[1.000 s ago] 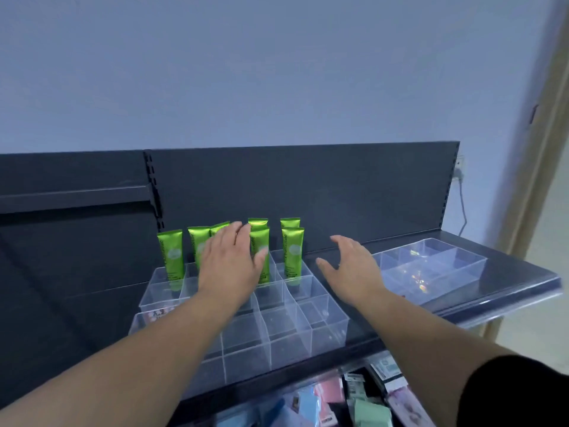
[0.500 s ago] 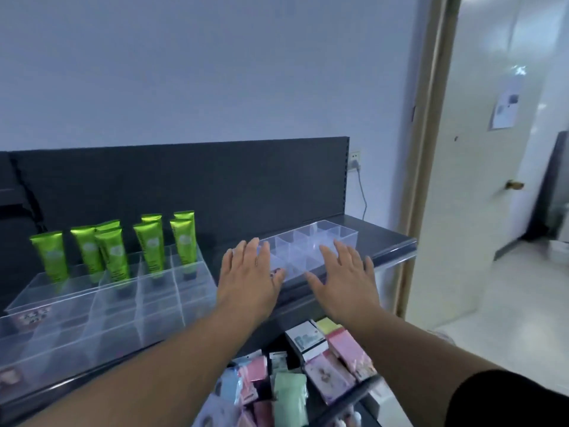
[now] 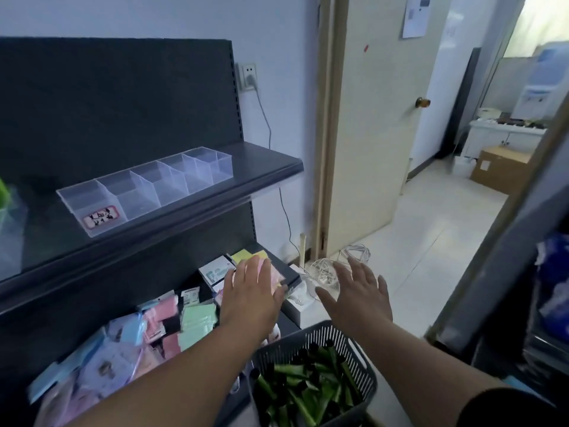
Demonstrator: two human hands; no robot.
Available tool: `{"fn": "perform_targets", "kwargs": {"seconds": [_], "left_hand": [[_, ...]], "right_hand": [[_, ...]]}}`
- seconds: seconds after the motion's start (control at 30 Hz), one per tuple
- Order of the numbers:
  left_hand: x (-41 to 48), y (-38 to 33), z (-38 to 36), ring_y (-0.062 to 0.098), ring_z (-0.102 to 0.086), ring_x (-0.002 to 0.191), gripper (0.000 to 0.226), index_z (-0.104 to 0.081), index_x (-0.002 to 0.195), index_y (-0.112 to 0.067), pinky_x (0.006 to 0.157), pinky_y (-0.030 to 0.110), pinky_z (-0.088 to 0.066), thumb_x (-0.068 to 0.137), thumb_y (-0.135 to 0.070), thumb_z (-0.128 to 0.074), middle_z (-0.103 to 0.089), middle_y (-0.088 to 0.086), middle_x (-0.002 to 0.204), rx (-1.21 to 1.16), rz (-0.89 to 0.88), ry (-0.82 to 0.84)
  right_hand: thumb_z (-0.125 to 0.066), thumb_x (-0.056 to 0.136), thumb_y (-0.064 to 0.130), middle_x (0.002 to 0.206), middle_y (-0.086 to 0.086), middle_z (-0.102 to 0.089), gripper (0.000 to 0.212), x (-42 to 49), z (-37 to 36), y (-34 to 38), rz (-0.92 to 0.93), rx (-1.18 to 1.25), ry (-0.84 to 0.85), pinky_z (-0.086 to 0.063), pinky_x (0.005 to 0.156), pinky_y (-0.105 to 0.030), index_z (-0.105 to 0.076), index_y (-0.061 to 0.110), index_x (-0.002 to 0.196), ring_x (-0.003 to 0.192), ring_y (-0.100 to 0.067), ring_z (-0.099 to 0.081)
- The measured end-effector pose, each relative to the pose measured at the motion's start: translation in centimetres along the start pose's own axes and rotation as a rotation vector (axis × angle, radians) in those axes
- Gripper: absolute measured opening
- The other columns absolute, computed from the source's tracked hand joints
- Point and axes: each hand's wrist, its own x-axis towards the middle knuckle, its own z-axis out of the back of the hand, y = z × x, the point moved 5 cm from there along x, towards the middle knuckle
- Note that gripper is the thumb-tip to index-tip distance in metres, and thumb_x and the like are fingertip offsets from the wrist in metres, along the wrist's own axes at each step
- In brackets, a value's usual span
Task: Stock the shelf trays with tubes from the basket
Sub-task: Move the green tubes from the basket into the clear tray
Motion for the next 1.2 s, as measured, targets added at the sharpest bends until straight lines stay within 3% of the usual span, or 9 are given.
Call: {"fn": "perform_targets", "kwargs": {"seconds": [0.13, 0.3, 0.47, 0.67, 0.93, 1.1, 1.2], "left_hand": [[0.5, -1.1, -5.6, 0.024, 0.004, 0.147, 0.064, -0.002, 0.152, -0.023, 0.119, 0.043, 0.0, 0.098, -0.054, -0.018, 0.001, 0.003, 0.16, -0.004, -0.013, 0.154], [3.1, -0.3, -11.3, 0.025, -0.002, 0.146, 0.064, -0.004, 0.152, -0.023, 0.118, 0.041, -0.01, 0.098, -0.053, -0.021, -0.002, 0.004, 0.16, -0.022, -0.054, 0.242], [6.2, 1.0, -17.2, 0.026, -0.003, 0.145, 0.066, -0.006, 0.153, -0.022, 0.116, 0.04, -0.01, 0.098, -0.055, -0.022, -0.003, 0.005, 0.16, -0.053, -0.084, 0.336], [6.4, 1.8, -26.1, 0.023, -0.004, 0.146, 0.07, -0.007, 0.152, -0.025, 0.116, 0.039, -0.014, 0.096, -0.055, -0.033, -0.001, 0.002, 0.16, -0.114, -0.085, 0.497], [2.5, 2.1, -39.3, 0.02, -0.009, 0.144, 0.065, -0.015, 0.151, -0.026, 0.115, 0.034, -0.017, 0.096, -0.052, -0.038, -0.006, 0.0, 0.159, -0.147, -0.017, 0.667], [0.1, 1.6, -46.4, 0.023, -0.013, 0.143, 0.061, -0.016, 0.151, -0.025, 0.114, 0.037, -0.023, 0.098, -0.043, -0.041, -0.004, 0.001, 0.159, -0.134, -0.035, 0.769], [-0.3, 0.5, -49.7, 0.025, -0.012, 0.144, 0.06, -0.017, 0.151, -0.024, 0.115, 0.039, -0.018, 0.098, -0.037, -0.044, -0.004, 0.003, 0.159, -0.104, -0.111, 0.784]], "right_hand": [[-0.025, 0.094, 0.064, 0.162, 0.002, 0.006, 0.07, 0.2, -4.1, -3.6, -0.109, 0.011, 0.098, 0.001, 0.12, -0.046, -0.006, 0.031, 0.153, 0.149, -0.019, 0.005], [-0.027, 0.093, 0.066, 0.162, 0.0, 0.003, 0.071, 2.1, -8.1, -5.5, -0.193, 0.003, 0.185, -0.005, 0.12, -0.045, -0.008, 0.032, 0.153, 0.149, -0.021, 0.001], [-0.03, 0.092, 0.067, 0.162, 0.002, -0.002, 0.069, 4.6, -12.9, -6.7, -0.27, -0.002, 0.241, -0.015, 0.119, -0.044, -0.012, 0.036, 0.151, 0.148, -0.022, -0.009], [-0.034, 0.09, 0.067, 0.161, 0.002, -0.009, 0.07, 5.3, -21.4, -9.4, -0.36, 0.053, 0.355, -0.022, 0.115, -0.04, -0.018, 0.036, 0.151, 0.145, -0.024, -0.019], [-0.034, 0.092, 0.066, 0.162, 0.004, -0.004, 0.072, 6.4, -34.6, -13.6, -0.309, 0.063, 0.599, -0.023, 0.115, -0.041, -0.014, 0.033, 0.153, 0.147, -0.023, -0.014], [-0.044, 0.091, 0.062, 0.16, 0.003, -0.01, 0.073, 8.2, -41.1, -15.9, -0.223, 0.053, 0.703, -0.034, 0.111, -0.043, -0.015, 0.033, 0.151, 0.144, -0.026, -0.023], [-0.051, 0.091, 0.054, 0.16, -0.001, -0.012, 0.074, 9.1, -44.2, -17.0, -0.171, 0.021, 0.748, -0.036, 0.11, -0.043, -0.016, 0.03, 0.151, 0.142, -0.028, -0.026]]}}
